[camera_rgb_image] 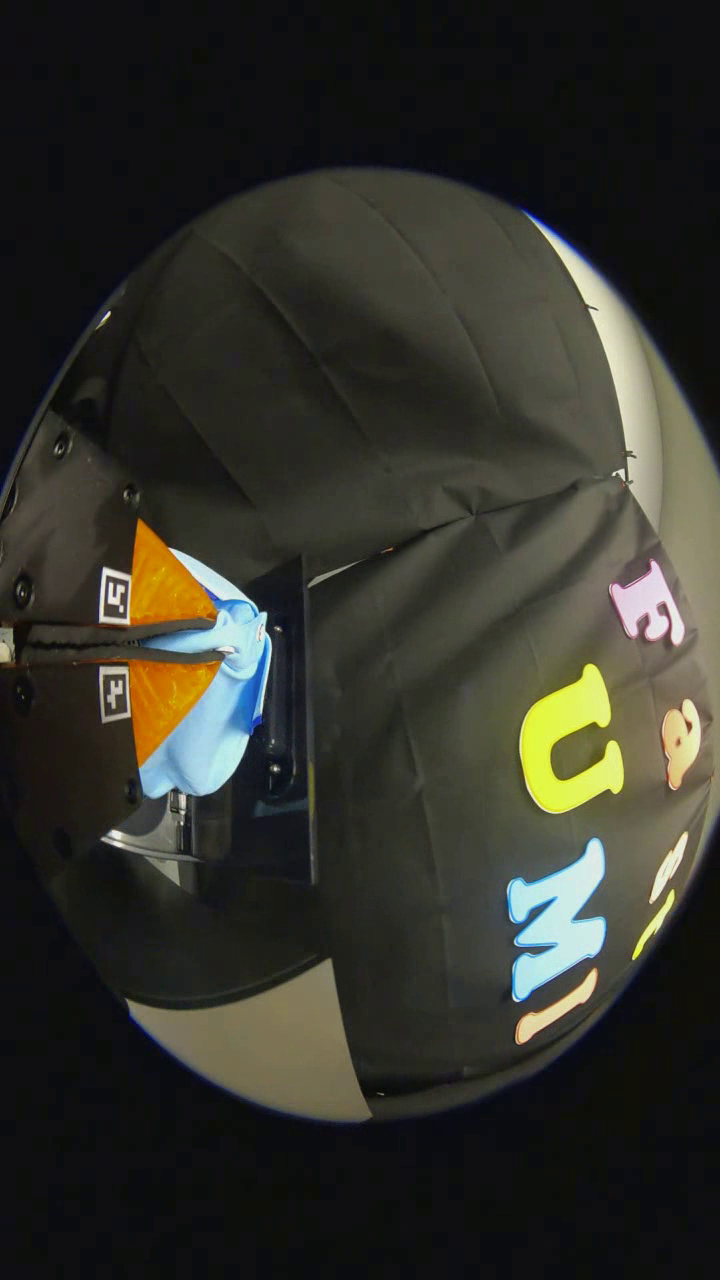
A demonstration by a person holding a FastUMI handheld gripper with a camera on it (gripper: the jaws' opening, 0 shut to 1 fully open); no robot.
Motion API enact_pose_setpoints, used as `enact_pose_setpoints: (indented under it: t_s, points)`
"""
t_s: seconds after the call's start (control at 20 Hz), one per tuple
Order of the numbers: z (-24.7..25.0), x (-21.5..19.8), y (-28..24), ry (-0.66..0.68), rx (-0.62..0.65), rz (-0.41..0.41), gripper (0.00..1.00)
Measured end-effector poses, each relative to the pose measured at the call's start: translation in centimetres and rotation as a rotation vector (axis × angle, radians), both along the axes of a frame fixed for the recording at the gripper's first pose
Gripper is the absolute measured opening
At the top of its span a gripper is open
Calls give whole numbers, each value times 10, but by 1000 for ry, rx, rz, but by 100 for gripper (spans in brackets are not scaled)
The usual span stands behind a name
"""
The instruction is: Put the clothes into the washing machine and then close the washing machine lid.
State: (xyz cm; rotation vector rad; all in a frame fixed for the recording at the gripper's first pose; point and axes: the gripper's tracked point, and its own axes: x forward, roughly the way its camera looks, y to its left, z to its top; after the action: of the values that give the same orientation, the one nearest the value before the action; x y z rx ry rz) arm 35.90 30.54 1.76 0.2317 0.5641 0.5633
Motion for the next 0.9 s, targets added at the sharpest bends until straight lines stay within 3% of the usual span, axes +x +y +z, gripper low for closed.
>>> enact_pose_setpoints:
  t_s: [0.4, 0.9]
  points:
    - [-77, 4, 27, 72, -113, -6, 1]
    - [-153, 15, 49, 154, -178, -77, 1]
